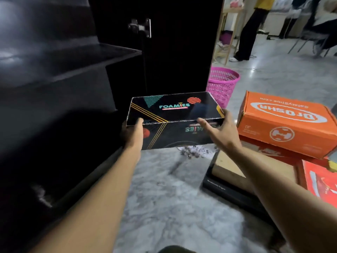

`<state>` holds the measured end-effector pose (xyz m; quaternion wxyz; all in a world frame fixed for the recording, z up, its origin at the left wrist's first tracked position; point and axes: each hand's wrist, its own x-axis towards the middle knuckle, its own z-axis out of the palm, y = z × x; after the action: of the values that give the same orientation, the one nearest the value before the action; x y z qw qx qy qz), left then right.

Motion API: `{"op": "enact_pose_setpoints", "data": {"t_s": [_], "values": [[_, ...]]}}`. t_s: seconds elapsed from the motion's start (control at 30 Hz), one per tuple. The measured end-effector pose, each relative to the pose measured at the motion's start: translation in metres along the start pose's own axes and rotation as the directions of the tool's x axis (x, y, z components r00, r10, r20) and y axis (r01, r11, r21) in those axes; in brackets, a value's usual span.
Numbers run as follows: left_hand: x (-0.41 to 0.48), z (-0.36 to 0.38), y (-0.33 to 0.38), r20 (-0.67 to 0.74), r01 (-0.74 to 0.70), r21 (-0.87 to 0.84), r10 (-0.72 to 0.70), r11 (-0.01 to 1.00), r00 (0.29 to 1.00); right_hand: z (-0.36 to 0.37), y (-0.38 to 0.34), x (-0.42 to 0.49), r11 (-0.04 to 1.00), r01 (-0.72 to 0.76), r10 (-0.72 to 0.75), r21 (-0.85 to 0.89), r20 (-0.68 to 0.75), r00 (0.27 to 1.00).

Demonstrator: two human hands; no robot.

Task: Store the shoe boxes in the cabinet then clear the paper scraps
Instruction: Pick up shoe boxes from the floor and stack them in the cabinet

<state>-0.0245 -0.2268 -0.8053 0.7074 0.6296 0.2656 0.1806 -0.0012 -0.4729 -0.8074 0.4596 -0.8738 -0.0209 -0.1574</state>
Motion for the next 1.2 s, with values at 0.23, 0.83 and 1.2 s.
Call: {"op": "enact_pose_setpoints", "data": {"t_s": [0.23,0.83,1.2], "values": [[0.028,-0.041,-0.007,-0.291,0.037,-0.095,-0.064,0.995,0.955,0.071,-0.025,0.048,0.999,0.019,-0.005,-0.045,0.279,0.960],[0.094,-0.167,-0.114,-0.725,0.101,0.060,-0.026,0.993,0.689,0.327,0.016,0.045,0.929,-0.143,-0.152,0.341,0.705,0.693],[0.112,-0.197,-0.139,-0.716,0.084,0.384,0.239,0.920,0.656,0.403,-0.015,0.021,0.939,-0.107,-0.145,0.326,0.658,0.739]]}}
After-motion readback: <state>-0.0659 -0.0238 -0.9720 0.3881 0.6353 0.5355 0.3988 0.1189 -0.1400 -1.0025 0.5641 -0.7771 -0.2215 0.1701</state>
